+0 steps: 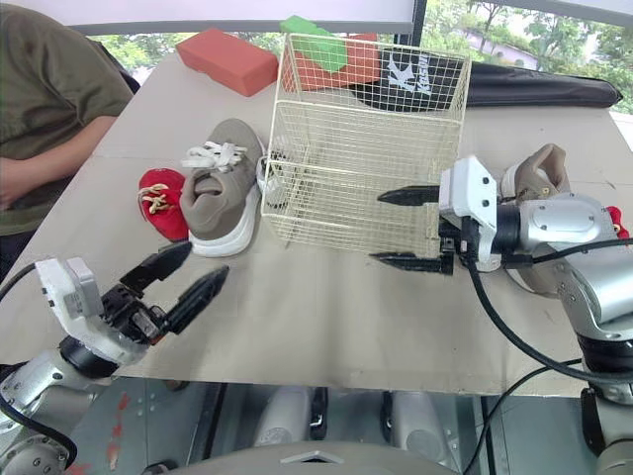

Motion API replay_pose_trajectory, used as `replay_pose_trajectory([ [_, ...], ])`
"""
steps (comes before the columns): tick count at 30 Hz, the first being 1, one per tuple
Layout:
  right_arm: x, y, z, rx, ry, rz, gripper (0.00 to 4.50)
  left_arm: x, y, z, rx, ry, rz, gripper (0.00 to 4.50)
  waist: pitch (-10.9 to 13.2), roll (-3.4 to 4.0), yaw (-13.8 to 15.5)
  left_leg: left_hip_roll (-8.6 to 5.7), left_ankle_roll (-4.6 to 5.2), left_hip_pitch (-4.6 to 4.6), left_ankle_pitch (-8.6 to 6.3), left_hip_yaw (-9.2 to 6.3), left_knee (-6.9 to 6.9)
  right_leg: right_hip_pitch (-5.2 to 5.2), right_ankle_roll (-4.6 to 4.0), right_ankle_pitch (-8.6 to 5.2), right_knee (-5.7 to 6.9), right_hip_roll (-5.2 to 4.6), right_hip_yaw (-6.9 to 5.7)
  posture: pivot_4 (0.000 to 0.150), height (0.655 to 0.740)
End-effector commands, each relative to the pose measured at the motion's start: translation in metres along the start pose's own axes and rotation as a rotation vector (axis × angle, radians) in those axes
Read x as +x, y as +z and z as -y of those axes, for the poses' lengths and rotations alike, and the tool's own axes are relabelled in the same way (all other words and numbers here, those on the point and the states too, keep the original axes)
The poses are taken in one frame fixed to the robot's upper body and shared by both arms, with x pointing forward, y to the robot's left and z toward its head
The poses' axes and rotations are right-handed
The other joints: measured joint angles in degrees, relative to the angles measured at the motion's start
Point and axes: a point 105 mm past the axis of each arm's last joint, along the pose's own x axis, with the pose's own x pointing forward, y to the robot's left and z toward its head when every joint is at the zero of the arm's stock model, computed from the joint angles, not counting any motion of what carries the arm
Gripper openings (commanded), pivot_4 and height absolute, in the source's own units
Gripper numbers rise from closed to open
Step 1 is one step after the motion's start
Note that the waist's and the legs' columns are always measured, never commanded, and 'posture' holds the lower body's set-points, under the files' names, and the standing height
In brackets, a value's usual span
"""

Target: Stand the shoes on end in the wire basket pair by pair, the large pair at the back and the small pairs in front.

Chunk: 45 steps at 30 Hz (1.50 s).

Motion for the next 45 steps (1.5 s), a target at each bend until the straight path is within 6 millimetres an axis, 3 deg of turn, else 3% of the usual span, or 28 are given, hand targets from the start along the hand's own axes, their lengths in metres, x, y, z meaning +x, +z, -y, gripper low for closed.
replay_pose_trajectory([
  [1,-0.001,0.017,-0.011,-0.026,0.007,0.069,4.4,0.001,0.009,-0.02,0.062,0.167,0.014,4.5,-0.01,-0.02,-0.02,0.0,0.0,0.03,0.0,0.01,0.0,0.03,0.0,0.0,0.01,0.0,-0.02,0.15,0.74],
  [10,0.003,0.024,-0.025,-0.003,-0.07,0.139,4.4,0.039,-0.007,-0.054,0.129,0.31,-0.097,4.5,-0.03,-0.08,-0.06,-0.02,0.0,0.21,0.0,0.03,-0.01,0.14,0.0,0.01,0.07,0.02,-0.05,0.15,0.74],
  [17,0.004,0.024,-0.026,-0.008,-0.123,0.127,4.4,0.063,-0.051,-0.066,0.108,0.338,-0.247,4.5,-0.03,-0.09,-0.12,-0.02,0.0,0.26,0.0,0.07,-0.05,0.13,0.05,0.04,0.05,0.03,0.01,0.15,0.74],
  [23,0.004,0.022,-0.027,-0.01,-0.144,0.112,4.5,0.072,-0.055,-0.053,0.106,0.246,-0.217,2.89,-0.05,-0.06,0.08,-0.03,0.0,0.3,0.0,0.06,-0.04,0.17,0.04,0.04,0.1,-0.03,0.0,0.15,0.74],
  [27,0.004,0.019,-0.026,-0.01,-0.148,0.105,4.5,0.074,-0.04,-0.054,0.142,0.261,-0.121,2.4,-0.05,-0.06,0.14,-0.04,0.0,0.26,0.0,0.02,-0.02,0.18,0.04,0.04,0.1,-0.06,0.02,0.15,0.74],
  [32,0.004,0.022,-0.017,-0.018,-0.163,0.134,4.5,0.06,0.033,-0.044,0.238,0.33,0.278,2.28,0.03,-0.23,-0.03,-0.03,0.0,0.03,0.0,-0.01,0.02,0.09,0.06,0.05,0.03,-0.06,0.0,0.15,0.74],
  [34,0.005,0.026,-0.012,-0.017,-0.171,0.152,4.5,0.056,0.053,-0.039,0.29,0.349,0.366,1.98,0.04,-0.24,-0.05,-0.02,0.0,-0.02,0.0,-0.02,0.03,0.05,0.07,0.06,0.0,-0.05,0.01,0.15,0.74],
  [35,0.005,0.028,-0.009,-0.017,-0.174,0.161,4.5,0.055,0.06,-0.037,0.32,0.349,0.395,1.72,0.03,-0.23,-0.05,-0.02,0.0,-0.01,0.0,-0.01,0.03,0.05,0.07,0.06,0.01,-0.05,0.03,0.15,0.74],
  [36,0.005,0.03,-0.006,-0.017,-0.181,0.174,4.5,0.056,0.07,-0.035,0.344,0.352,0.43,1.04,0.02,-0.21,-0.03,-0.02,0.0,0.0,0.0,0.0,0.03,0.06,0.07,0.06,0.01,-0.04,0.02,0.15,0.74],
  [39,0.003,0.039,0.006,-0.024,-0.207,0.205,4.5,0.061,0.097,-0.033,0.405,0.349,0.513,0.03,0.01,-0.2,0.04,-0.04,0.0,0.01,0.0,0.05,0.03,0.08,0.07,0.06,0.03,-0.03,-0.03,0.15,0.74],
  [40,0.001,0.041,0.01,-0.031,-0.217,0.212,4.5,0.063,0.104,-0.033,0.415,0.347,0.533,0.03,0.01,-0.2,0.06,-0.05,0.0,-0.01,0.0,0.05,0.06,0.1,0.09,0.08,0.04,-0.02,-0.11,0.15,0.74],
  [42,-0.002,0.045,0.017,-0.042,-0.232,0.217,4.5,0.069,0.113,-0.031,0.423,0.325,0.551,0.03,0.01,-0.2,0.02,-0.05,0.0,-0.01,0.0,0.06,0.07,0.12,0.1,0.08,0.03,-0.03,-0.13,0.15,0.74],
  [45,-0.005,0.044,0.02,-0.05,-0.237,0.2,4.5,0.073,0.1,-0.031,0.398,0.296,0.482,0.03,0.0,-0.18,-0.08,-0.05,0.0,0.03,0.0,0.07,0.06,0.12,0.13,0.09,0.0,-0.02,-0.13,0.15,0.74],
])
